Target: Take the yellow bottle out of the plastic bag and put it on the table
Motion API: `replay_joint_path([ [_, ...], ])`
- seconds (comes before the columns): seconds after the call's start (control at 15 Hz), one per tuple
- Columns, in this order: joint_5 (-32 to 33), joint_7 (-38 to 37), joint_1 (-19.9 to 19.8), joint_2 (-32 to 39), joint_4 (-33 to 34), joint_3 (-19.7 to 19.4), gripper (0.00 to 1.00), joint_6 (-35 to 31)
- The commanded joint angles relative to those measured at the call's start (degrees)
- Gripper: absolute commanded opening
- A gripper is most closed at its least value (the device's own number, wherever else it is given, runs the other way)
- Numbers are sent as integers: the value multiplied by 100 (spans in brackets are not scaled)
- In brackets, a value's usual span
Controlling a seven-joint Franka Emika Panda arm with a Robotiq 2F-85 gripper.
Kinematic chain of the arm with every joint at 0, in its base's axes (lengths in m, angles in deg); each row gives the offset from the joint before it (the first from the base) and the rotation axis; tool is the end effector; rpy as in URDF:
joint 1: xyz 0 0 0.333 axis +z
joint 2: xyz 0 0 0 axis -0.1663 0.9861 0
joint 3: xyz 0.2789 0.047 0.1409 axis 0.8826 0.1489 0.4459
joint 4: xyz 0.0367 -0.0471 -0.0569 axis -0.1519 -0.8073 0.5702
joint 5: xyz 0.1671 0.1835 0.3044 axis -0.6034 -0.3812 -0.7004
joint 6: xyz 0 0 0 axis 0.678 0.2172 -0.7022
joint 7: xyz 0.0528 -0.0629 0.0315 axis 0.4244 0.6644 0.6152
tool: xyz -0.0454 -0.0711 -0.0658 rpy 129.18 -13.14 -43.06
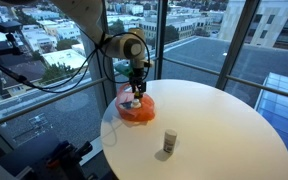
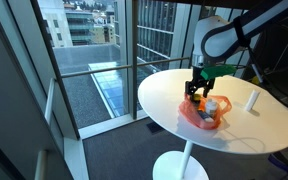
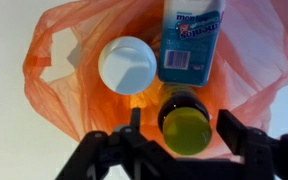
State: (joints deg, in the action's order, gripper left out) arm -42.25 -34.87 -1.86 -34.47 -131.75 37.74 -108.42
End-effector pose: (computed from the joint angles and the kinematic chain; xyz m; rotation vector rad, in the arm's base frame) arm 0.6263 0.0629 0.2386 3.0021 -0.4006 -0.1425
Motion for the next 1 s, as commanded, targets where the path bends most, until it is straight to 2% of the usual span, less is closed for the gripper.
replay_joint_path([
  [0.0,-90,49,5,-87,11,-11,49,195],
  [0.13,-75,38,12,-130,-3,-17,32,189],
  [0.27,-67,44,11,-247,-62,-17,20,178],
  [0.93,-193,-19,-192,-1158,-152,-66,20,711],
])
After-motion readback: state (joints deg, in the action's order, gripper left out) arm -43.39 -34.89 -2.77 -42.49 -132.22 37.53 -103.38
